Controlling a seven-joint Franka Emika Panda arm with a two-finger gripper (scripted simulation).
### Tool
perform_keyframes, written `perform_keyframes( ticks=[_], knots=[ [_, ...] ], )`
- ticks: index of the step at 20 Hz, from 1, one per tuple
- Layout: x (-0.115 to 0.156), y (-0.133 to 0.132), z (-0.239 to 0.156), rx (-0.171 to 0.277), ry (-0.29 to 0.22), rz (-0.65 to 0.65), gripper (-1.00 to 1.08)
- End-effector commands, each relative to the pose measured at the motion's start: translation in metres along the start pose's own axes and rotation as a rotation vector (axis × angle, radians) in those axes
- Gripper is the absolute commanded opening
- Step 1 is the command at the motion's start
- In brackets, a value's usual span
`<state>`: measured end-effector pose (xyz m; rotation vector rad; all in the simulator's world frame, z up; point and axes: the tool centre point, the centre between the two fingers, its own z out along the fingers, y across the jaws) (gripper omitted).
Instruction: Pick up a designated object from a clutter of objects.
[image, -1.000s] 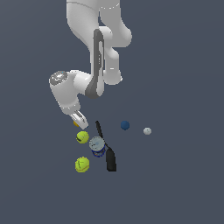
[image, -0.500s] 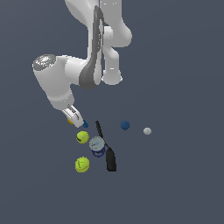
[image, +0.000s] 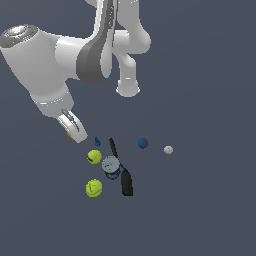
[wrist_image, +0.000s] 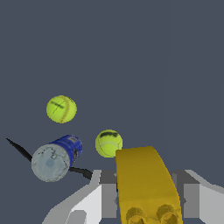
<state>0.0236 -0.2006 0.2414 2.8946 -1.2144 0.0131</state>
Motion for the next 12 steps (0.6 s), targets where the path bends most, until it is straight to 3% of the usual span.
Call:
perform_keyframes(
  ticks=[1, 12],
  knots=[
    [0.008, -0.008, -0.022, -0.001, -0.002, 0.0, -1.0],
    [0.036, -0.035, -0.093, -0.001, -0.006, -0.001, -1.0]
  ],
)
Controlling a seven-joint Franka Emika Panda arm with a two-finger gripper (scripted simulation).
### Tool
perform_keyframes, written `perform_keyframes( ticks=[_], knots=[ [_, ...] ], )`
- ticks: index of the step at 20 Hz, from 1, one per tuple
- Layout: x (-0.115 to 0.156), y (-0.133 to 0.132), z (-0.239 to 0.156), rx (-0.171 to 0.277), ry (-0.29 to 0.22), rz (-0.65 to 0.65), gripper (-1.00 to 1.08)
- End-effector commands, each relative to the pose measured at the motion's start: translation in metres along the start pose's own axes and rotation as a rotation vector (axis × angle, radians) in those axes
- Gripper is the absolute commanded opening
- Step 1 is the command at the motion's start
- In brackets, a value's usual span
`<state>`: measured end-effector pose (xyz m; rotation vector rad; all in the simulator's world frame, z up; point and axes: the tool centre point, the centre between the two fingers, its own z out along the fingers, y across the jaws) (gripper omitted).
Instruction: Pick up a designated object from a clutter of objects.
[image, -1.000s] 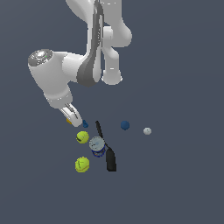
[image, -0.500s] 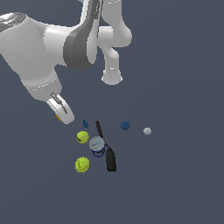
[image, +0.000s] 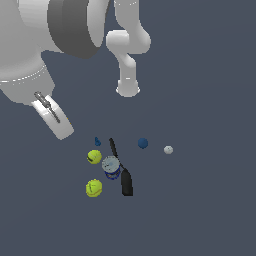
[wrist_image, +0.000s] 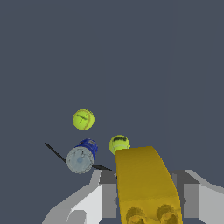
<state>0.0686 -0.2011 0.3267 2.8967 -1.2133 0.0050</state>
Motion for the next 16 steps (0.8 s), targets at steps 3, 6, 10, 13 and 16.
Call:
perform_keyframes(
  ticks=[3, 6, 10, 13, 16],
  knots=[
    [0.008, -0.008, -0.02, 0.0, -0.002, 0.0, -1.0],
    [0.012, -0.011, -0.029, 0.0, -0.002, 0.0, -1.0],
    [0.016, -0.014, -0.036, 0.0, -0.003, 0.0, -1.0],
    [0.017, -0.015, -0.039, 0.0, -0.003, 0.0, -1.0],
    [0.018, -0.016, -0.039, 0.0, -0.003, 0.0, -1.0]
  ],
)
